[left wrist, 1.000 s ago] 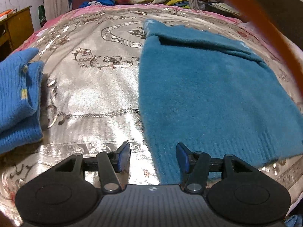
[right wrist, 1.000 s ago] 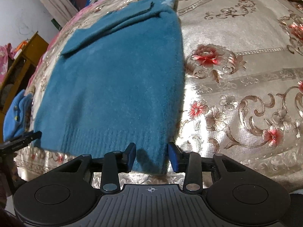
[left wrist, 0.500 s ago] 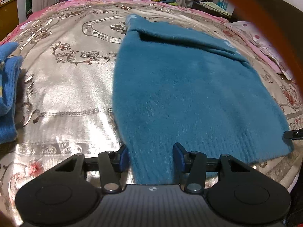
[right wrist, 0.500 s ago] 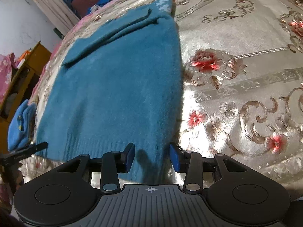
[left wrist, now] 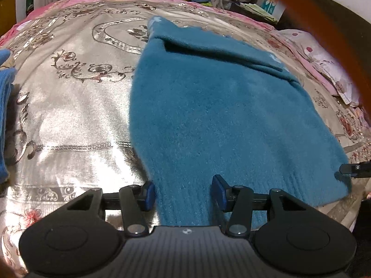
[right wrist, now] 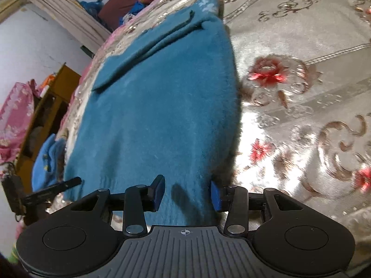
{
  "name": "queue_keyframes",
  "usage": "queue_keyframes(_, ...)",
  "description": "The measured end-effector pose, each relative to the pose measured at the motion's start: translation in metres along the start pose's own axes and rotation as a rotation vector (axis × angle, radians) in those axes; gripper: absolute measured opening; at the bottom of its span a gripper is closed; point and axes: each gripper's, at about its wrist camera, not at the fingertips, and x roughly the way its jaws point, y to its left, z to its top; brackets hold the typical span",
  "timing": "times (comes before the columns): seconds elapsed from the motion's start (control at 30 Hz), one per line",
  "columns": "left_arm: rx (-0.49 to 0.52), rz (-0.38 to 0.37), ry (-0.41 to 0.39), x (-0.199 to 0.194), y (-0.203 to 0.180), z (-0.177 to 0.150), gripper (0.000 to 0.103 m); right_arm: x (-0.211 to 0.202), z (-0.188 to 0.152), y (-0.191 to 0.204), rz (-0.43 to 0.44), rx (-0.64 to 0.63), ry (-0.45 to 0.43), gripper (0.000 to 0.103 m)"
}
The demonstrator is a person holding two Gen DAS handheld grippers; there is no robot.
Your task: Fold small clothes
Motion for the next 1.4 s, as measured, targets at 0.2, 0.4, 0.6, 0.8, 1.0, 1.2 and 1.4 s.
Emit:
queue_keyframes(0.2, -0.036, -0.042, -0.013, 0.004, 0.005, 0.004, 0.053, 0.005, 0.004, 0.001, 0.044, -0.012, 0.012, 0.041)
queue_keyframes(0.4, -0.046, -0.072, -0.008, 0.002, 0.006, 0.008, 0.053, 0.01, 0.009, 0.005, 0.08, 0.003, 0.012, 0.037)
queue_keyframes(0.6, -0.058, -0.088, -0.001, 0.013, 0.01, 0.015, 0.053, 0.016, 0.01, -0.002, 0.095, 0.035, 0.012, 0.037)
queue_keyframes(0.8, -0.051, -0.067, 0.005, 0.009, 0.01, 0.014, 0.039, 0.02, 0.013, 0.007, 0.102, 0.019, 0.013, 0.032)
queue_keyframes(1.0, -0.105, -0.094, 0.003, 0.01, 0.017, 0.021, 0.025, 0.021, 0.013, 0.002, 0.138, 0.077, 0.0, 0.021)
queue_keyframes(1.2, -0.169, -0.204, -0.084, -0.003, 0.015, 0.036, 0.023, 0.009, 0.027, 0.009, 0.261, 0.129, -0.082, 0.017)
queue_keyframes(1.4, -0.175, -0.26, -0.19, 0.001, 0.01, 0.079, 0.018, 0.0, 0.055, 0.018, 0.362, 0.185, -0.177, 0.016)
